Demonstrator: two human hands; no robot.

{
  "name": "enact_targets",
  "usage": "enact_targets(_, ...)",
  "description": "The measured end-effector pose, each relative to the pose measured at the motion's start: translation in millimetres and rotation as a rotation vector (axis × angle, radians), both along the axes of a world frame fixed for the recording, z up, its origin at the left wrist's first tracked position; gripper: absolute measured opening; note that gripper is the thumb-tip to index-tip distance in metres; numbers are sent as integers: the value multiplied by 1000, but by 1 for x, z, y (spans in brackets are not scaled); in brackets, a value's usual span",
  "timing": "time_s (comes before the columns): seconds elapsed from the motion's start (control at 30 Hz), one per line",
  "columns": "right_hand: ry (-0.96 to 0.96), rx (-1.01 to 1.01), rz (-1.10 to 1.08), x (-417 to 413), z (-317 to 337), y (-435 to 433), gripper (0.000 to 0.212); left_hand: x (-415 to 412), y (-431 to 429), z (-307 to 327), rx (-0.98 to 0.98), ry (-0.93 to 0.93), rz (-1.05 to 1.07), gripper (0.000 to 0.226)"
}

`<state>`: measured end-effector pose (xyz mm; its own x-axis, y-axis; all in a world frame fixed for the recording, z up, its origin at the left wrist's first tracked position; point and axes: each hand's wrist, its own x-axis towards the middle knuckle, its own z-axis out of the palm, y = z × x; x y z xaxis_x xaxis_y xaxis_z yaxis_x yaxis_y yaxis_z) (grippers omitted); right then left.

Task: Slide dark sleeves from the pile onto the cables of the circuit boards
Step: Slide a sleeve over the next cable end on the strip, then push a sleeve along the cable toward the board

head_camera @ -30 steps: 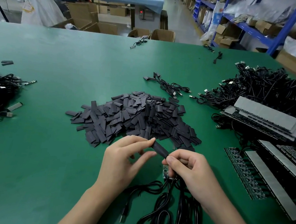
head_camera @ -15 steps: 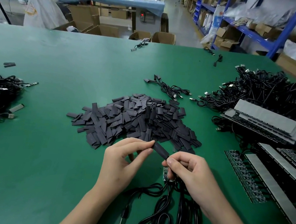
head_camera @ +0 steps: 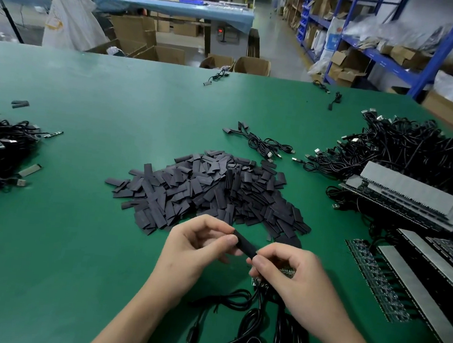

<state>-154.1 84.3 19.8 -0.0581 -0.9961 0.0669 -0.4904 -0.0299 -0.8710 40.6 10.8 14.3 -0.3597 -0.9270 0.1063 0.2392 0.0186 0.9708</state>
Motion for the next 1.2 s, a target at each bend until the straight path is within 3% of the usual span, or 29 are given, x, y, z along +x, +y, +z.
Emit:
enact_targets(0.1,115,-7,13,-12,4,1,2,1,-3,-1,45,58,46,6)
enact_targets(0.23,261,-12,47,-22,4,1,6,4,-8,-4,127,162,123,6)
enact_targets(0.43,194,-4,-28,-26,4,0,11,6,-10,-7,149,162,116,17)
enact_targets(0.5,92,-34,-109,-28,9,-3,8,4,-9,-10,48,-51,99,30)
enact_targets(0.6,38,-92,-242,-34,15,-15,11,0,-4,-16,-308,-594,53,34)
enact_targets(0.67,101,-104,-296,-39,21,-32,15,-5,0,-17,-486,-890,-59,60)
enact_targets(0.77,264,-91,-344,-48,31,-75,15,-9,2,-20,-578,-1041,-139,75)
enact_targets(0.9,546,-62,-353,-57,48,-149,17,-8,2,-17,-580,-1060,-198,70)
enact_targets(1.0,680,-39,-354,-62,58,-207,21,-8,2,-14,-523,-967,-232,58)
enact_targets(1.2,798,-11,-348,-58,60,-298,21,-10,2,-7,-145,-540,-355,31)
